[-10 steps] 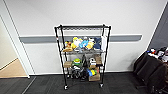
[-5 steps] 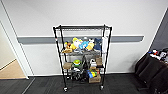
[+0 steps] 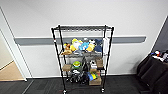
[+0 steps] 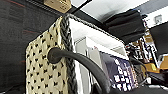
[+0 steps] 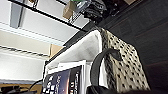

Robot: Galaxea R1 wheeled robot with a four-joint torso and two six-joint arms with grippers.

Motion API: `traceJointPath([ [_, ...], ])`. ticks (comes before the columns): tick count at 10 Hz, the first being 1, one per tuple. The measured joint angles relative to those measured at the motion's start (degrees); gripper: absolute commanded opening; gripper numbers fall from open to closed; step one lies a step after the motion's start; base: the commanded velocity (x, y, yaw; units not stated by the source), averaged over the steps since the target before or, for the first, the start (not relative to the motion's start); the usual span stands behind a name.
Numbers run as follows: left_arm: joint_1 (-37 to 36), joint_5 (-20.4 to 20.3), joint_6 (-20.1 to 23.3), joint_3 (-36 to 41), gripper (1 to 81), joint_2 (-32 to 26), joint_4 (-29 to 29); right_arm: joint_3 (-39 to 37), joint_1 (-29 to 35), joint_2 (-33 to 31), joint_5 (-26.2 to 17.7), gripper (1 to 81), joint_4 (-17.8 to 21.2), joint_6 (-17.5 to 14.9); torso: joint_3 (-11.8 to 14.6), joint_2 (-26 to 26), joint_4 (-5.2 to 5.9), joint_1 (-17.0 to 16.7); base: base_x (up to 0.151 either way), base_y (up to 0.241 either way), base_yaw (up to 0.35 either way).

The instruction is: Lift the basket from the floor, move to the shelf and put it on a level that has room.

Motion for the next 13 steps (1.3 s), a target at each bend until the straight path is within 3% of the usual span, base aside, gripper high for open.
traceJointPath([
  [13, 1.6, -0.7, 0.0, 4.0, 1.0, -1.9, 0.5, 3.2, -3.1, -1.5, 1.8, 1.0, 0.0, -0.1, 0.0, 0.0, 0.0, 0.0, 0.126, 0.0, 0.0],
])
